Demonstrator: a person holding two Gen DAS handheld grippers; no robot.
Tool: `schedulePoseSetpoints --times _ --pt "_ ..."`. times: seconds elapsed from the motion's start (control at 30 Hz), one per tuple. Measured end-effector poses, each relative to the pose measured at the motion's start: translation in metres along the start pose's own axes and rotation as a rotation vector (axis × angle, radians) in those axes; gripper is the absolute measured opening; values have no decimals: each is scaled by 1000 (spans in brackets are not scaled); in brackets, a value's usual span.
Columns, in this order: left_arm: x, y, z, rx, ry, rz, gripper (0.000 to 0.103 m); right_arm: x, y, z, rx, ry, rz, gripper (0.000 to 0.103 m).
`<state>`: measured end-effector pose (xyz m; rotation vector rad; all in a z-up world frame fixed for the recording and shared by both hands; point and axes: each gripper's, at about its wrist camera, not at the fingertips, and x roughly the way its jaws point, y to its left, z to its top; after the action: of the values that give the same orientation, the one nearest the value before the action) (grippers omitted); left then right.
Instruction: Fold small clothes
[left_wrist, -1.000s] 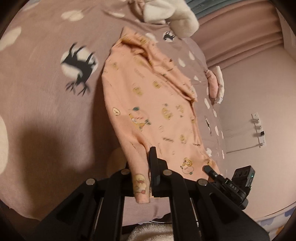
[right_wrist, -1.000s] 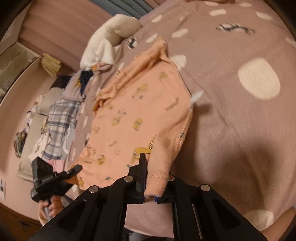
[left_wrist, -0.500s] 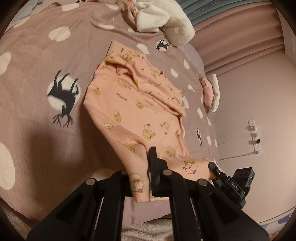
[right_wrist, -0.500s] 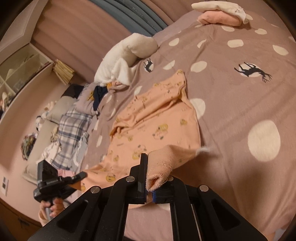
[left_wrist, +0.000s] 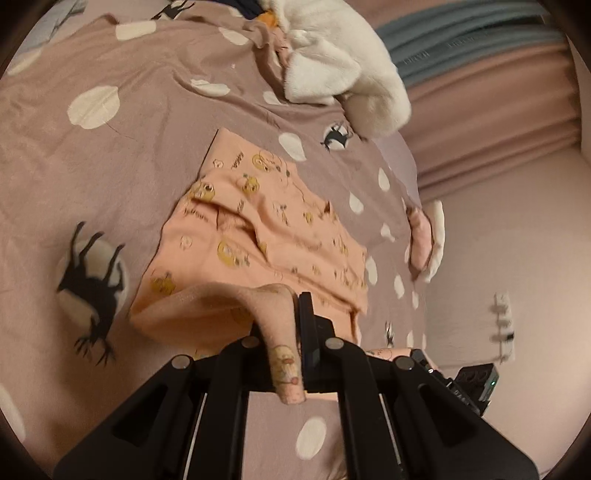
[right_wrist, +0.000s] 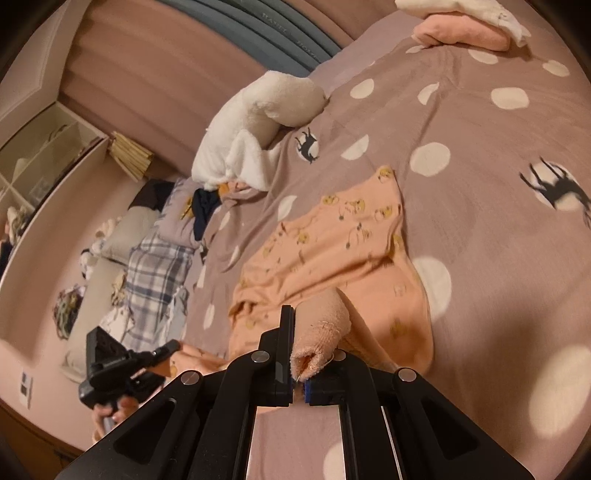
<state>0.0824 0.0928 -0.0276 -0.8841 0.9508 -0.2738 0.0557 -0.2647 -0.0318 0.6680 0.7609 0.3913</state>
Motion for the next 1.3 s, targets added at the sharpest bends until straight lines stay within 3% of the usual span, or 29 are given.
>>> schedulePoseSetpoints --times 0.27,0.43,0.53,0.7,0.87,0.93,1.3 --pt "38 11 44 -41 -8 -4 1 51 -11 36 -28 67 -87 5" --pt "49 16 42 13 0 48 1 61 -21 44 28 83 -47 5" --pt "49 23 39 -31 32 29 1 62 -12 44 14 83 -57 5" --pt "32 10 37 10 -27 13 1 52 20 47 -103 87 -89 5" --pt "28 -8 50 51 -63 0 2 55 52 59 -246 68 -227 5" --pt "33 -10 57 42 -60 -1 2 59 57 67 -258 69 -212 5" --pt "74 7 85 59 -93 126 2 93 43 91 -282 82 -338 5"
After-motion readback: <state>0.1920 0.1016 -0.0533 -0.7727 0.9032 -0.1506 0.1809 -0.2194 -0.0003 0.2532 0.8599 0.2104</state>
